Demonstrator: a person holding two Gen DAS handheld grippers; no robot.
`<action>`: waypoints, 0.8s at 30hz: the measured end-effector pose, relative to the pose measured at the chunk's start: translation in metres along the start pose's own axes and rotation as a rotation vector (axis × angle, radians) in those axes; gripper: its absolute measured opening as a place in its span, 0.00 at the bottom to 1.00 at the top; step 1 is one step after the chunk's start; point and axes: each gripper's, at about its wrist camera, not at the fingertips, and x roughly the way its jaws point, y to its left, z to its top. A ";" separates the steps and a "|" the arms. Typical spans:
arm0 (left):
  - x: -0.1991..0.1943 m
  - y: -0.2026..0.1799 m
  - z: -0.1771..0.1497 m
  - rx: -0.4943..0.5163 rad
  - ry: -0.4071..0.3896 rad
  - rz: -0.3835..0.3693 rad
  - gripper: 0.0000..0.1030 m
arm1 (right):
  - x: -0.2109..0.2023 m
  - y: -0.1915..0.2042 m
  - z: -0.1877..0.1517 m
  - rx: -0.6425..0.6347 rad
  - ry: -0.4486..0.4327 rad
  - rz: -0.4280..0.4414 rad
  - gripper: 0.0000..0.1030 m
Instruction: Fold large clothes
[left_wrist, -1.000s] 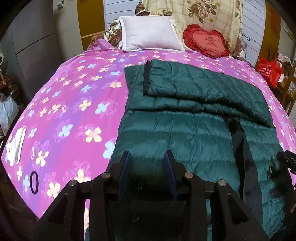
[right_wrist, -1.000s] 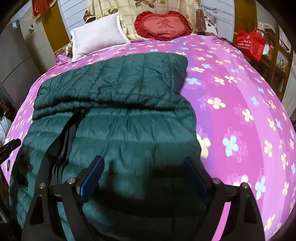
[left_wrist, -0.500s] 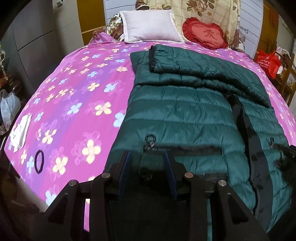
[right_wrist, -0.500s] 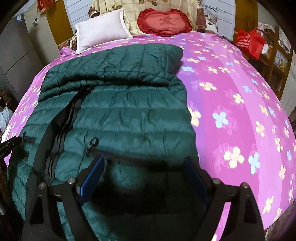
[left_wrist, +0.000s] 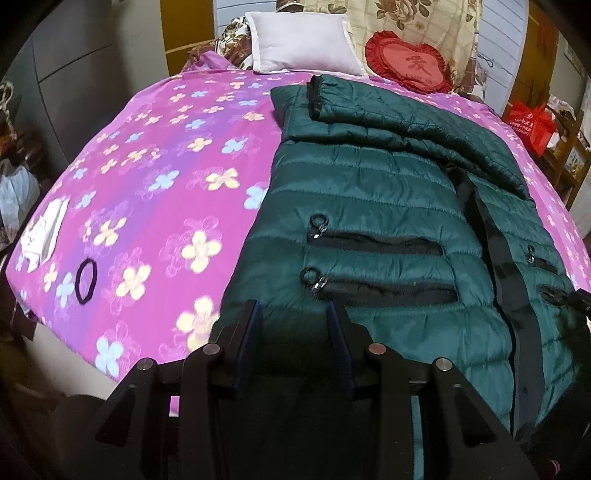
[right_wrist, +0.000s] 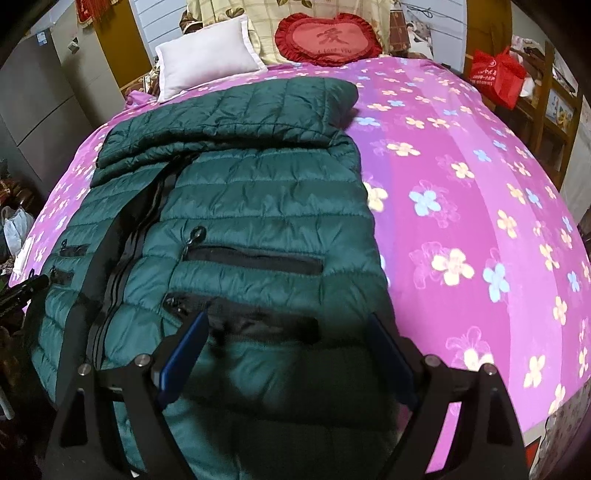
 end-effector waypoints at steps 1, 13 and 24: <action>-0.002 0.003 -0.002 -0.005 -0.001 -0.007 0.27 | -0.002 -0.001 -0.002 -0.001 0.001 0.000 0.87; -0.021 0.048 -0.026 -0.142 0.023 -0.121 0.28 | -0.020 -0.033 -0.030 0.031 0.062 0.007 0.87; -0.011 0.040 -0.041 -0.115 0.077 -0.152 0.43 | -0.012 -0.055 -0.051 0.112 0.135 0.133 0.88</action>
